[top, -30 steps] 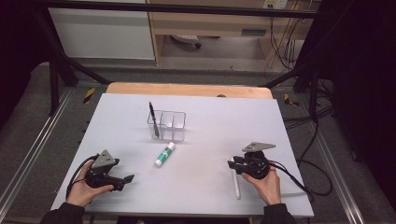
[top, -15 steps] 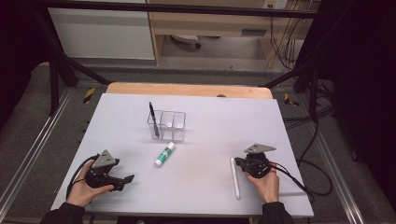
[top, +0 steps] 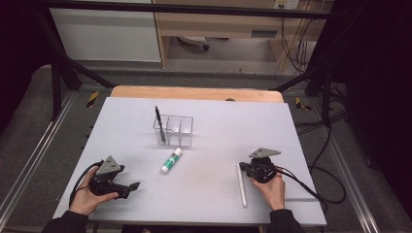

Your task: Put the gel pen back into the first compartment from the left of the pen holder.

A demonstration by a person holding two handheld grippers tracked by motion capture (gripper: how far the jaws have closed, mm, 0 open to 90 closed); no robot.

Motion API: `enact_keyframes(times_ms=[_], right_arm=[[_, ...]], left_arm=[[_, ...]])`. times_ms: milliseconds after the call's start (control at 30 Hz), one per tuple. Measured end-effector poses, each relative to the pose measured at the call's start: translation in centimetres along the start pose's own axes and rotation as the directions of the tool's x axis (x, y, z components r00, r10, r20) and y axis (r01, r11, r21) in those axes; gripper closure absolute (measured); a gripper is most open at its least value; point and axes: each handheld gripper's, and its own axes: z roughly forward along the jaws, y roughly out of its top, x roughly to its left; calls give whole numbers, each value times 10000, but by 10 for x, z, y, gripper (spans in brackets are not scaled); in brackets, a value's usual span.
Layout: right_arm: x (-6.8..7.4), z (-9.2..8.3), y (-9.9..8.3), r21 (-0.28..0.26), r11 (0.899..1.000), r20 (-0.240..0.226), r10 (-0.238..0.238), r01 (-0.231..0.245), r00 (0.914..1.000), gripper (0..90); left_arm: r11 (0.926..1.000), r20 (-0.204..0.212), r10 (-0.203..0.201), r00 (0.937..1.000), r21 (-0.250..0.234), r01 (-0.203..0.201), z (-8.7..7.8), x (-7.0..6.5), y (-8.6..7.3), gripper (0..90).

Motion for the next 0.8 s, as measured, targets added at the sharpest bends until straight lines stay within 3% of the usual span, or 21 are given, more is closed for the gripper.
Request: enact_keyframes(times_ms=[233,333,633,800], right_arm=[[9,2,2,-21,9999,-211,-147,147,9997,899],[12,-1,2,-47,10000,-197,-78,77,9998,808],[29,-20,-4,-175,9957,-354,908,-915,9952,485],[44,-22,-15,206,9946,-185,1019,-1015,9946,440]], left_arm=[[10000,5,5,10000,3,-5,0,0,0,108],[10000,9,9,10000,11,-9,0,-1,0,108],[10000,0,7,10000,51,-7,1,-1,0,108],[10000,21,9,10000,7,-9,0,-2,0,108]])
